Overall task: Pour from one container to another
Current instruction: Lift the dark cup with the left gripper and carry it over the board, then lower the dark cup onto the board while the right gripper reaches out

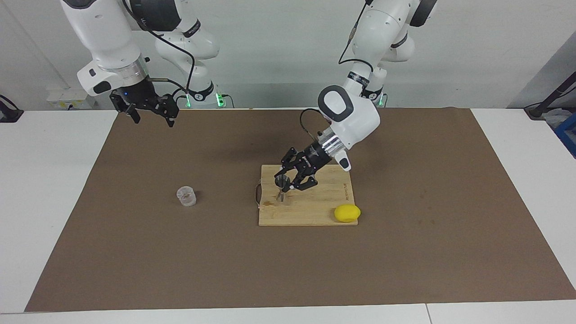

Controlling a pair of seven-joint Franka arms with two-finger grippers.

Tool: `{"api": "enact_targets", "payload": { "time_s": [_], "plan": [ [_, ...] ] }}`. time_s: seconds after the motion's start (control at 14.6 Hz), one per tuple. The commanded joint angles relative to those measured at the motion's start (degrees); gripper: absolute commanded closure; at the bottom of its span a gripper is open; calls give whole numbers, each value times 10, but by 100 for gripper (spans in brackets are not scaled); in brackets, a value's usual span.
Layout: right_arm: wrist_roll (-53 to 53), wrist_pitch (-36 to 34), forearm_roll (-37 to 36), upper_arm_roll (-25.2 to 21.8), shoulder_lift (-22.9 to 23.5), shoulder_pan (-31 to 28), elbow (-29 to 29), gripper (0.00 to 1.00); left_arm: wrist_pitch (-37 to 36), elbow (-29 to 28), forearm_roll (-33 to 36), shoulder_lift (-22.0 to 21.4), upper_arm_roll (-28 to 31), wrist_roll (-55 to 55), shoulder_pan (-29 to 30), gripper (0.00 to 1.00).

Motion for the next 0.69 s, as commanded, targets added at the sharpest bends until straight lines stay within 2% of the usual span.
{"api": "enact_targets", "payload": {
  "time_s": [0.0,0.34,0.62],
  "plan": [
    [-16,7,3,4,-12,-10,-15,0,17,19,-5,15,8,0,-9,100],
    [-2,33,3,2,-9,-10,-16,1,18,16,-4,19,8,1,-9,100],
    [89,55,4,2,0,-12,-14,1,22,16,-4,23,8,0,-8,100]
  ]
}}
